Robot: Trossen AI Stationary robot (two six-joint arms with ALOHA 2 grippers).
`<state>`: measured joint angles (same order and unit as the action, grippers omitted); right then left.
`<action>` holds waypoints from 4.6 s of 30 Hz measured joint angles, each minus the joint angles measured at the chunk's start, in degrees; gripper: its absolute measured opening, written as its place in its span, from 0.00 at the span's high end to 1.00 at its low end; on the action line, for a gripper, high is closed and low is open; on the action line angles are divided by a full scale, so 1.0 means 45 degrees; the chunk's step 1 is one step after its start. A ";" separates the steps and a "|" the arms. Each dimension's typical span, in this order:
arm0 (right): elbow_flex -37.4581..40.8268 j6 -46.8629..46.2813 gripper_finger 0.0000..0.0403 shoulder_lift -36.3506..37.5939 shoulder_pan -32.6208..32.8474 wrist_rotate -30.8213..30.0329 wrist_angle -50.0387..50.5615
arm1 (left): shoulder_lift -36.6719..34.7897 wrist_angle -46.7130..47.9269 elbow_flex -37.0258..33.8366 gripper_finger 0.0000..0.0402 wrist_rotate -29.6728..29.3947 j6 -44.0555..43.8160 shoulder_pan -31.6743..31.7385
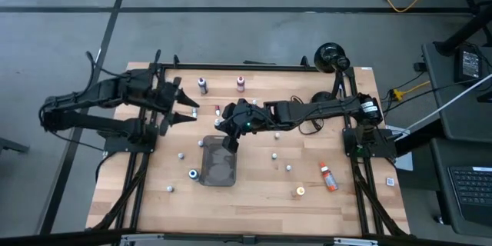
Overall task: Pick & Place food coloring
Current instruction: Put the green food coloring bottle into the bin
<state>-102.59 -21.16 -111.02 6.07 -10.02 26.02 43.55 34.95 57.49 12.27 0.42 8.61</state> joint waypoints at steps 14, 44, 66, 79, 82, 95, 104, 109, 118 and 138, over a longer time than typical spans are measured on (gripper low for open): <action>0.0000 0.0264 0.87 0.0000 -0.0101 -0.0084 0.0000 | 0.2573 0.1244 0.1368 0.47 -0.1262 0.0415 -0.1361; 0.0024 0.0454 0.87 -0.0568 -0.0165 0.0140 -0.0053 | 0.5286 0.1947 0.2105 0.47 -0.2505 0.0516 -0.1907; 0.0019 0.0474 0.87 -0.0568 -0.0136 0.0135 0.0019 | 0.5232 0.2134 0.2100 0.70 -0.2444 -0.0255 -0.1892; 0.0019 0.0489 0.87 -0.0568 -0.0052 0.0143 0.0269 | 0.5905 0.2111 0.2110 0.80 -0.2056 -0.0511 -0.1886; 0.0024 0.0493 0.87 -0.0568 -0.0024 0.0117 0.0307 | 0.5889 0.2104 0.2110 0.82 -0.2151 -0.0605 -0.1892; 0.0019 0.0775 0.78 -0.0568 -0.0024 -0.0063 0.0283 | 0.5824 0.2086 0.2110 0.83 -0.2178 -0.0785 -0.1892; -0.0015 0.0415 0.46 -0.0520 0.0034 -0.0683 0.1602 | 0.5824 0.2196 0.2095 0.84 -0.2391 -0.0819 -0.1892; -0.0014 0.0098 0.33 -0.0388 0.0302 -0.1004 0.2428 | 0.5824 0.2231 0.2095 0.84 -0.2525 -0.0824 -0.1892; -0.0003 -0.0543 0.28 -0.0097 0.0785 -0.1866 0.4108 | 0.6624 0.1985 0.2090 0.84 -0.3119 -0.0632 -0.1916; 0.0000 -0.1246 0.28 -0.0078 0.1297 -0.2168 0.4834 | 0.7242 -0.1157 0.0226 0.84 -0.3171 -0.0889 -0.2695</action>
<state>-102.59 -26.76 -111.37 11.90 -19.78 47.78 76.14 29.75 58.50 -2.00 -3.58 -3.51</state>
